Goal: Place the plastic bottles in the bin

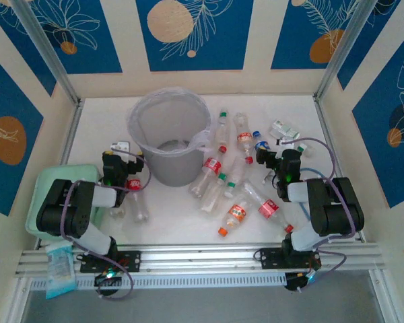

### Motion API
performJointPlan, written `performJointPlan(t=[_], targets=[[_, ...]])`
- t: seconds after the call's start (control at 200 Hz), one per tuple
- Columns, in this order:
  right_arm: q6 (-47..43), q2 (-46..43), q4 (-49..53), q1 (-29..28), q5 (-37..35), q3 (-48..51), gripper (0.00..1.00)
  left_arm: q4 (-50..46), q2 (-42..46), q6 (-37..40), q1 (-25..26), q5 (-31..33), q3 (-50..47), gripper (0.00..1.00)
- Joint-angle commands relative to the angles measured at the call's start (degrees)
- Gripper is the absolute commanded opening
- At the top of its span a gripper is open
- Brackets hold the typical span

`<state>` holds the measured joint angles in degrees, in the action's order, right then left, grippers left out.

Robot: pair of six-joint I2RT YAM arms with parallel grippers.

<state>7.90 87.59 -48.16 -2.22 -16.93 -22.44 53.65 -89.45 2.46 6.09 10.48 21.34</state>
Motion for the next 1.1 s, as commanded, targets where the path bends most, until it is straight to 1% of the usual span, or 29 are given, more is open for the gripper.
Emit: performJointPlan(t=[0.0,0.53,0.645,1.036,1.091], targets=[[0.2,-0.3,-0.4,0.2,0.5,-0.2,0.99,1.8,-0.4,-0.5,-0.7,-0.4,-0.5,0.99],[0.2,-0.3,-0.3,0.3,0.5,-0.2,0.99,1.6,-0.4,-0.6,-0.7,-0.4,-0.3,0.99],[0.5,-0.4,0.0,1.0,2.1,-0.3,0.99,1.3,-0.4,-0.7,-0.7,-0.5,-0.2,0.99],[0.6,-0.4,0.3,1.1,2.2,-0.5,0.99,1.5,-0.2,-0.7,-0.9,-0.8,-0.4,0.99],[0.5,-0.5,0.0,1.0,2.2,-0.3,0.99,1.0,0.4,0.0,-0.9,-2.0,-0.4,0.99]])
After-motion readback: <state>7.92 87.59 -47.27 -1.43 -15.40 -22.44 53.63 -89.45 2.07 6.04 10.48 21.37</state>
